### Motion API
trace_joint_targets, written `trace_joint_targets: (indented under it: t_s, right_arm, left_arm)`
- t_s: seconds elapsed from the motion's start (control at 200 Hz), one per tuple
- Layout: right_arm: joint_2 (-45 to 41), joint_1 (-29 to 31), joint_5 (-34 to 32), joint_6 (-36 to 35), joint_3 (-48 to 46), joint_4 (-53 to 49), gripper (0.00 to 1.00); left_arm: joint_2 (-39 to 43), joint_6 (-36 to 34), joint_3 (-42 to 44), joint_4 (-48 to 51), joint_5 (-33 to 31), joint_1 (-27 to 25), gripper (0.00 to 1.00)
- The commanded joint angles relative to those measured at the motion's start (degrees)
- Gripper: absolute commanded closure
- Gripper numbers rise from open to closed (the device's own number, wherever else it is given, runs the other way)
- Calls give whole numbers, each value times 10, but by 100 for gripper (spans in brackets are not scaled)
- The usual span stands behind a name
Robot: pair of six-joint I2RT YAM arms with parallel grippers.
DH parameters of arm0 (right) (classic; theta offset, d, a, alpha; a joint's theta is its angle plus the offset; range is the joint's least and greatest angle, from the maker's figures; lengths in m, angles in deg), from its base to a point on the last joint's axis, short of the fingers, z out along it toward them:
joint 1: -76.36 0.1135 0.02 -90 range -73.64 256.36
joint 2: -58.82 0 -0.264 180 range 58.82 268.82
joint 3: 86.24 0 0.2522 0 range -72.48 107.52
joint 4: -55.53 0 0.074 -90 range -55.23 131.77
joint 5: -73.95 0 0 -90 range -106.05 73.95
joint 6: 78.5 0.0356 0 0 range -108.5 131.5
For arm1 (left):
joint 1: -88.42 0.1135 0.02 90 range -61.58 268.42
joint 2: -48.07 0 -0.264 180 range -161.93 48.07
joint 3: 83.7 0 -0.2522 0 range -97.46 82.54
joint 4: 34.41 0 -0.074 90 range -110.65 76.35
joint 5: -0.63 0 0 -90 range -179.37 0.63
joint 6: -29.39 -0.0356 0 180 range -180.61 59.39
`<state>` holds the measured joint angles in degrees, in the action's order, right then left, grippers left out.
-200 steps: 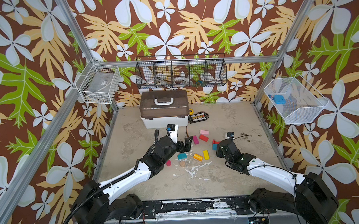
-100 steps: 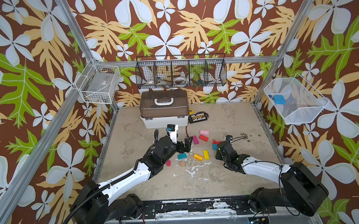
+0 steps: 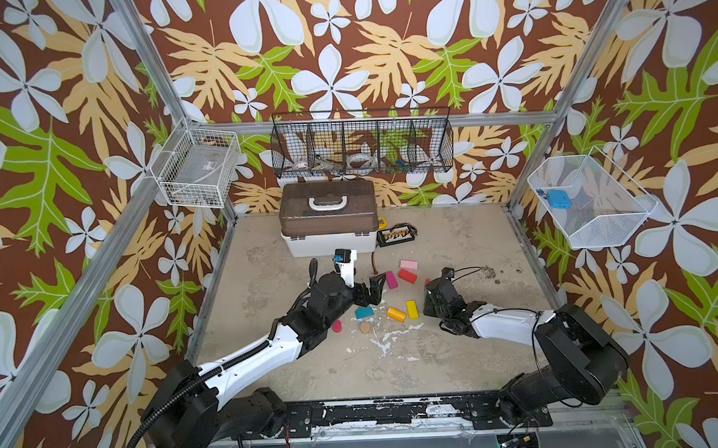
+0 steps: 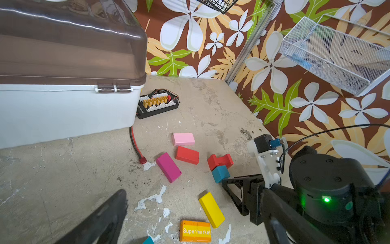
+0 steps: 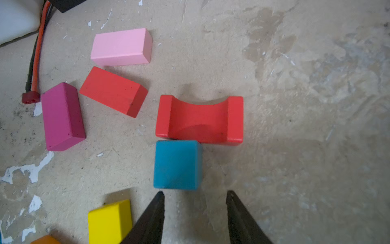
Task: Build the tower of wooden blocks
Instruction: 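Draw the right gripper back from the teal cube and red arch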
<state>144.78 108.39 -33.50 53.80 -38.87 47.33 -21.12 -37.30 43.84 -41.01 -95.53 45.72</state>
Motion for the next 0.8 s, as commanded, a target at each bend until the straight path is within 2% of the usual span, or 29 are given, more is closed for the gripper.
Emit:
trace_joint_targets:
  t_s: [0.0,0.496,0.792]
  right_arm:
    - [0,0,-9,-5,5,2,51]
    - [16,0,0,-15,18,5,59]
    - [-1,0,-10,-19,18,-8,58]
  left_arm:
    - [-1,-2,-3,-4,-2,0,0]
    - [-8,-4,-6,-5,-4,0,0]
    - [-9,-4,-7,-4,-3,0,0]
